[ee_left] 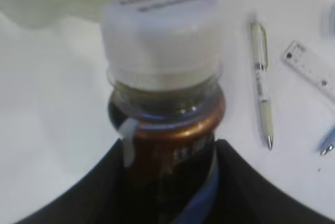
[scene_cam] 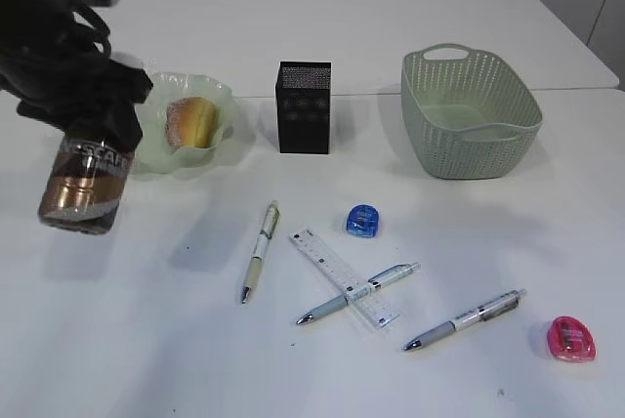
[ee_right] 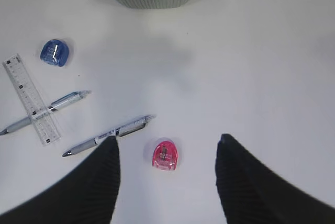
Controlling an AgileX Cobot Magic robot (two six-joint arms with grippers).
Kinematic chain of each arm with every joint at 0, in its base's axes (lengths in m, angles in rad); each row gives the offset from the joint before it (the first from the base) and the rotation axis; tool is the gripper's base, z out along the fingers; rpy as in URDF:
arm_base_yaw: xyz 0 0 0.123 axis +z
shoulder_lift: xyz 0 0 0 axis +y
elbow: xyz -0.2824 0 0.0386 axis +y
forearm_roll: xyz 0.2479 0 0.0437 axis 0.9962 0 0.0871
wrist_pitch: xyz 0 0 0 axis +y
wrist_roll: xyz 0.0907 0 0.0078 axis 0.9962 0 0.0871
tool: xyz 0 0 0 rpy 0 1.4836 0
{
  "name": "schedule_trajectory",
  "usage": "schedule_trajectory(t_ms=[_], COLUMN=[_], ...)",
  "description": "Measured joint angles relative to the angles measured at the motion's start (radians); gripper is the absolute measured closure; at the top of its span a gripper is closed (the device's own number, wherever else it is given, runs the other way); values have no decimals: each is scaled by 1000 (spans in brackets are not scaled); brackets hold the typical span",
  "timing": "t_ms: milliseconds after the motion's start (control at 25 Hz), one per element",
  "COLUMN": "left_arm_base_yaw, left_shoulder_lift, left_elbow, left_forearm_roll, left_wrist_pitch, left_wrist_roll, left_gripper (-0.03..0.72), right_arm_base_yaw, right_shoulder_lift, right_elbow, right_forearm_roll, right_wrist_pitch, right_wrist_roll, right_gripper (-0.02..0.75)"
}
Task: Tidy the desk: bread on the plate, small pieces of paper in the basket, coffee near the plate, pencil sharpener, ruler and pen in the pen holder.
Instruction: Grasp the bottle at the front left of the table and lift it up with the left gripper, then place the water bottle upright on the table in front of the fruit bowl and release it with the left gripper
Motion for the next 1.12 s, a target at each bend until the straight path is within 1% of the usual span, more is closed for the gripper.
schedule_trajectory(t_ms=[160, 360, 600, 680, 760, 920, 1120], left_arm_base_yaw=[0, 0, 0, 0, 0, 0, 0], left_shoulder_lift=[-153, -299, -334, -334, -334, -317, -220], left_elbow=[121, 341, 596, 683, 745, 820, 834], left_forearm_roll=[22, 84, 112, 113, 113, 109, 94], left_wrist_pitch=[-193, -532, -986, -1169, -1319, -1550, -1741], left_wrist_roll=[0, -2, -2, -2, 14, 76, 123], left_gripper=[375, 375, 375, 375, 375, 375, 375], right_arm_base_yaw=[0, 0, 0, 0, 0, 0, 0], right_shoulder_lift=[0, 0, 0, 0, 0, 0, 0], right_elbow=[0, 0, 0, 0, 0, 0, 0], right_forearm_roll=[16, 24, 24, 18, 18, 16, 4], right_wrist_pitch=[0, 0, 0, 0, 0, 0, 0], right_wrist_roll=[0, 0, 0, 0, 0, 0, 0], right_gripper=[280, 280, 280, 280, 280, 280, 280])
